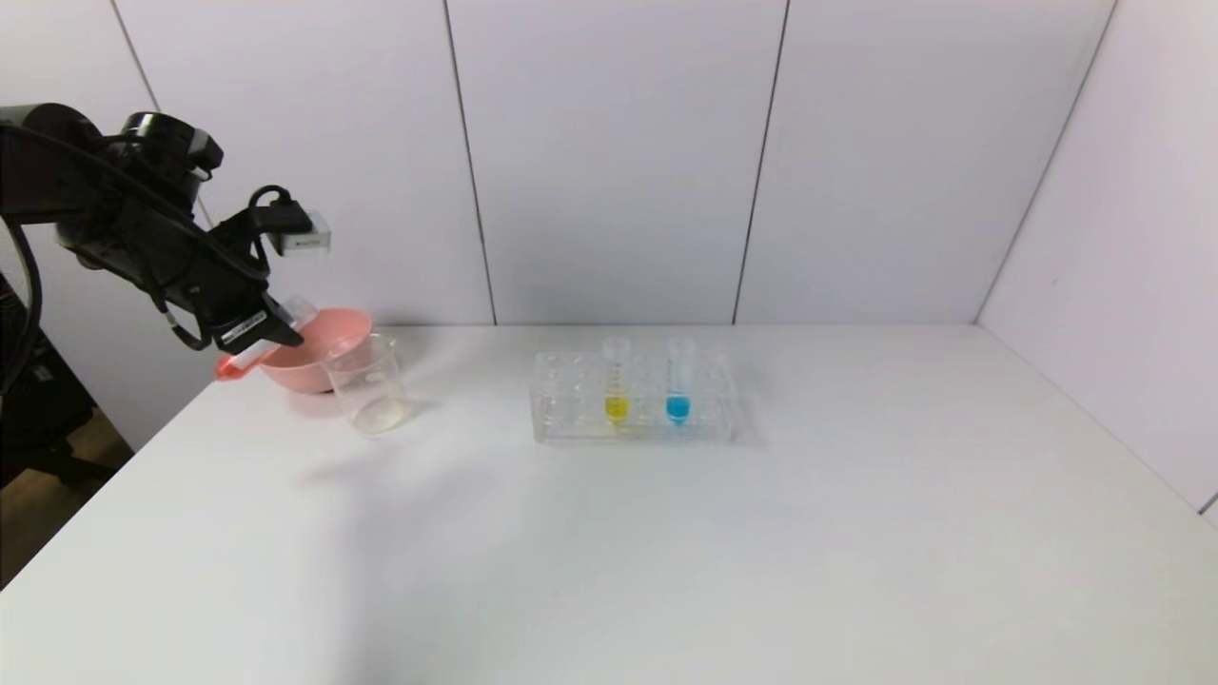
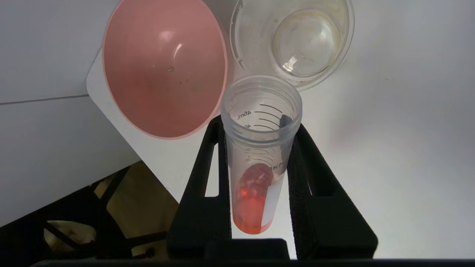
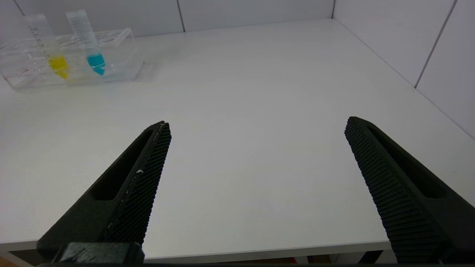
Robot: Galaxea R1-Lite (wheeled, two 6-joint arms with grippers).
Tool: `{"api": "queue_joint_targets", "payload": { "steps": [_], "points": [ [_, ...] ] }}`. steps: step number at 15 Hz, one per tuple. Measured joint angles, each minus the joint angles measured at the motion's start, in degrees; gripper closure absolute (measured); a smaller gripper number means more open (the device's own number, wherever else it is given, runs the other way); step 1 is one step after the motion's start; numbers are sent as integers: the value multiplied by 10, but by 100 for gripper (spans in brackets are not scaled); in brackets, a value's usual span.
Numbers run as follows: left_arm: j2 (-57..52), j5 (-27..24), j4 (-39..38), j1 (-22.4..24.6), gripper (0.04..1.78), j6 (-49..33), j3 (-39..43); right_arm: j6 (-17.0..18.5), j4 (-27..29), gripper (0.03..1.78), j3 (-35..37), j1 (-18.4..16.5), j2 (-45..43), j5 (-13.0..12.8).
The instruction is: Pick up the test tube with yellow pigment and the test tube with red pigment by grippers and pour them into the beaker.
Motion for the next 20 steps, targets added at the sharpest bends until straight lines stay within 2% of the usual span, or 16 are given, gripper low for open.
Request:
{"api": "queue_joint_targets", "payload": {
  "steps": [3,8,20],
  "points": [
    [10,64,-1,-21,137,7,-3,0,0,10,0,0,0,0],
    [27,131,-3,-52,137,11,-7,0,0,10,0,0,0,0],
    [42,261,-1,-90,137,26,-11,0,0,10,0,0,0,0]
  ]
}}
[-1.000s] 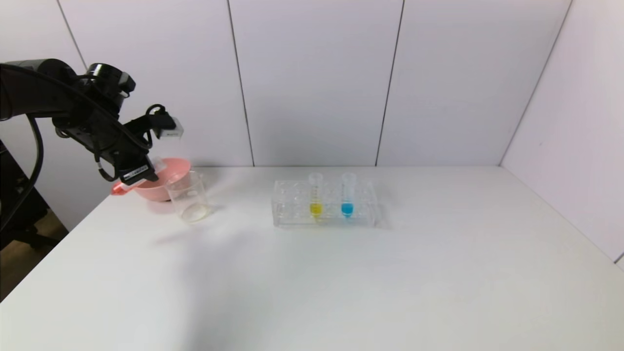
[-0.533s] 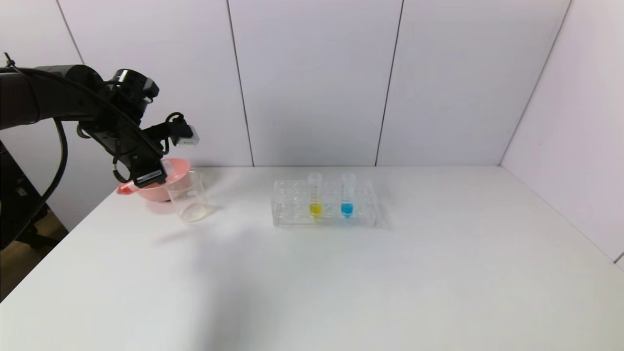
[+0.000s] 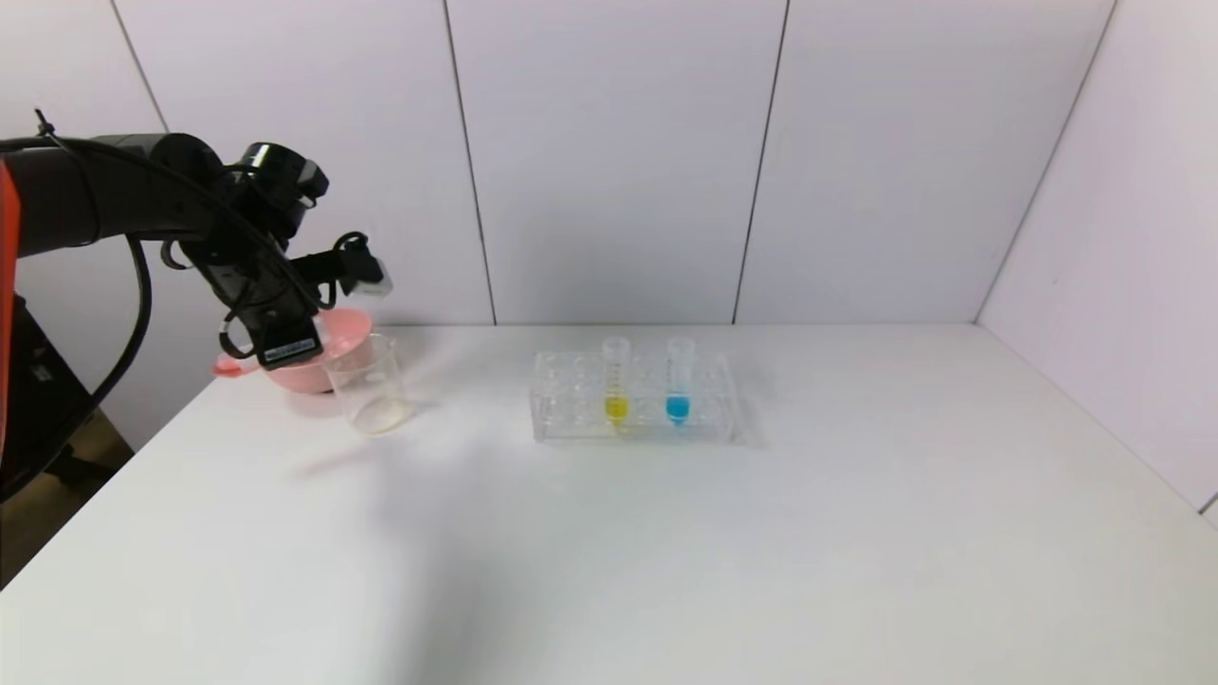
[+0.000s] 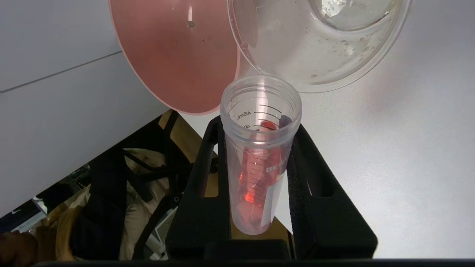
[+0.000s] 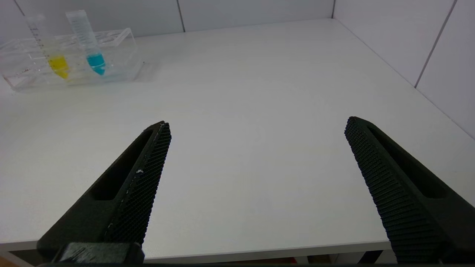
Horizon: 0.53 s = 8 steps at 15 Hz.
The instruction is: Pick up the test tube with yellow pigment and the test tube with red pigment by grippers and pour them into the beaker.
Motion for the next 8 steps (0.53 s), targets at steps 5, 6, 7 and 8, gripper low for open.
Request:
{"api": "queue_joint_targets", "payload": {
  "steps": [5,6,7,8],
  "points": [
    [2,51,0,-18,137,3,0,0,0,10,0,0,0,0],
    [3,61,1,-21,137,5,0,0,0,10,0,0,0,0],
    [4,72,1,-24,137,5,0,0,0,10,0,0,0,0],
    [5,77,2,-26,137,6,0,0,0,10,0,0,0,0]
  ]
}}
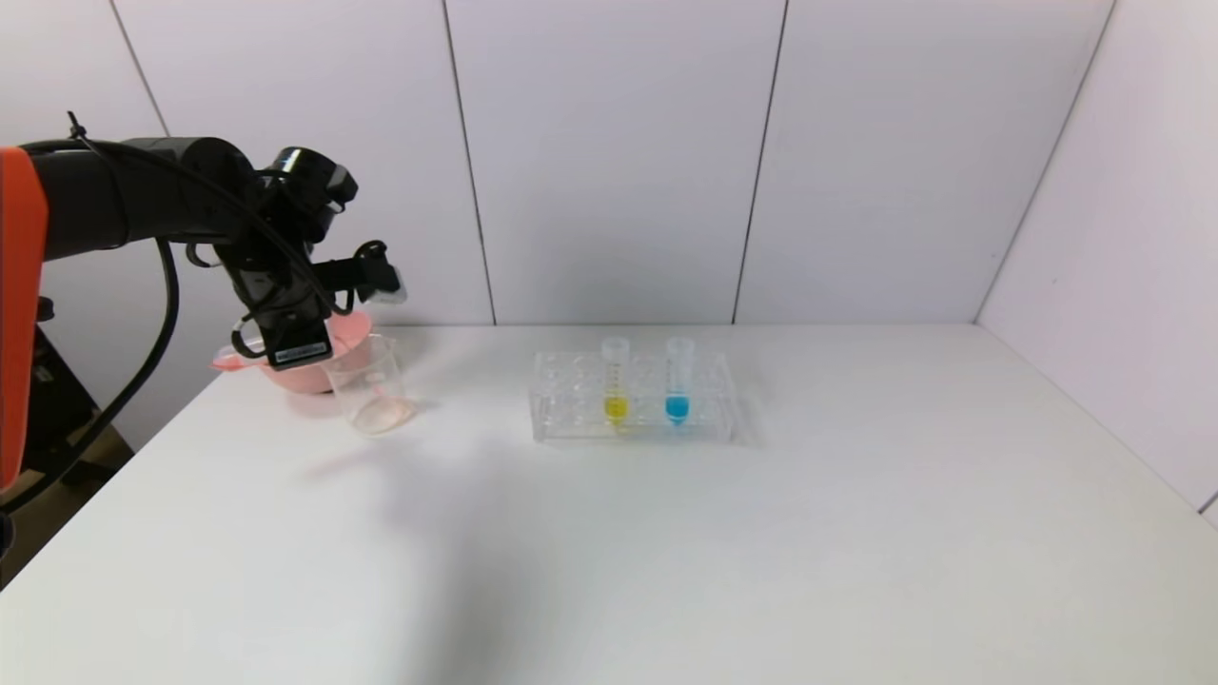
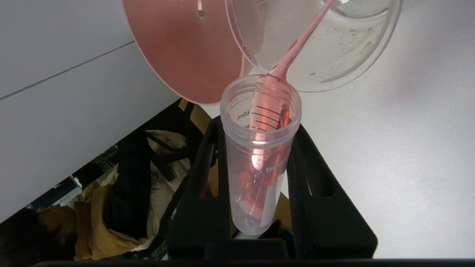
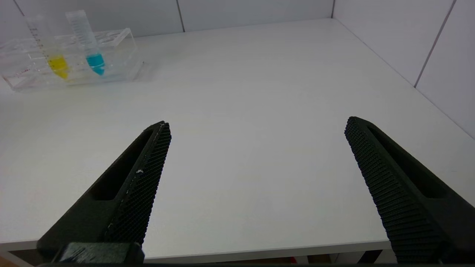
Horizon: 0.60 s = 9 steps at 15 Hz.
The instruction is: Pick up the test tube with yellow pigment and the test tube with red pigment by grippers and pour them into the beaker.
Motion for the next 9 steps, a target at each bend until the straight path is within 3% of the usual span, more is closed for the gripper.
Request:
{"api": "queue_joint_targets", "payload": {
  "steps": [9],
  "points": [
    [11,50,6,-15,137,1,0,0,0,10,0,0,0,0]
  ]
}}
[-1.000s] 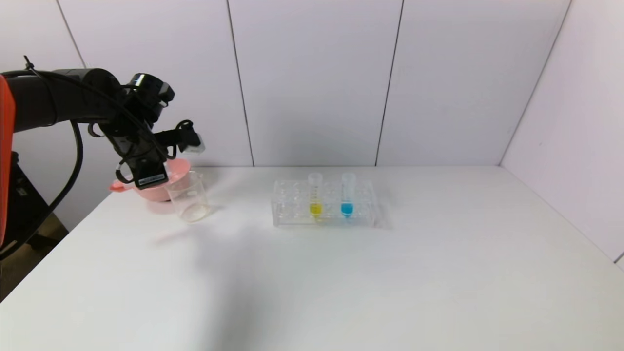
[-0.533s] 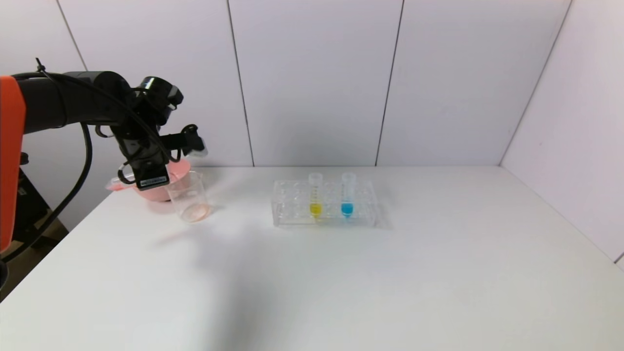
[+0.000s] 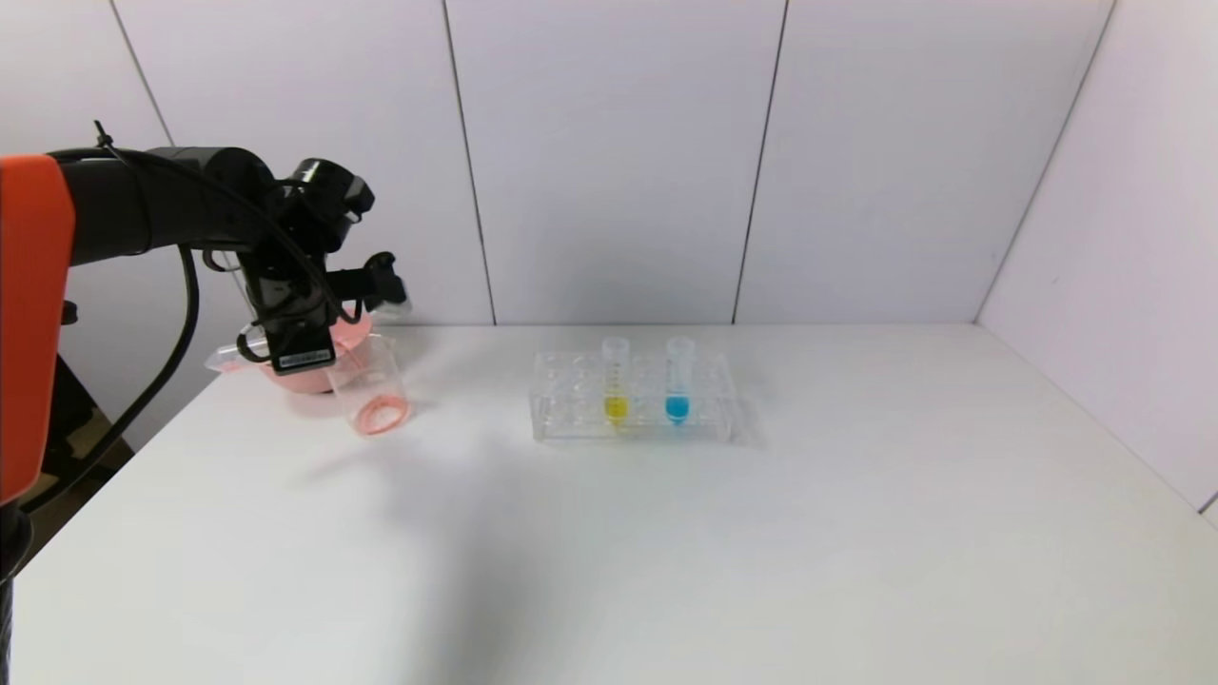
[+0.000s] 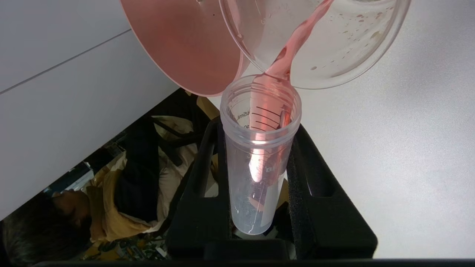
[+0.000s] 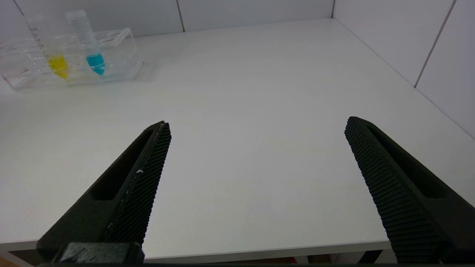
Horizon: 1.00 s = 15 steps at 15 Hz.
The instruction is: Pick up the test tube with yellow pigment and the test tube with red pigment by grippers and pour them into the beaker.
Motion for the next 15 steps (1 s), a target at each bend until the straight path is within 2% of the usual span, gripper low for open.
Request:
{"api": "queue_joint_targets", "payload": {
  "steps": [15],
  "points": [
    [4,103,-3,-20,137,33,0,0,0,10,0,0,0,0]
  ]
}}
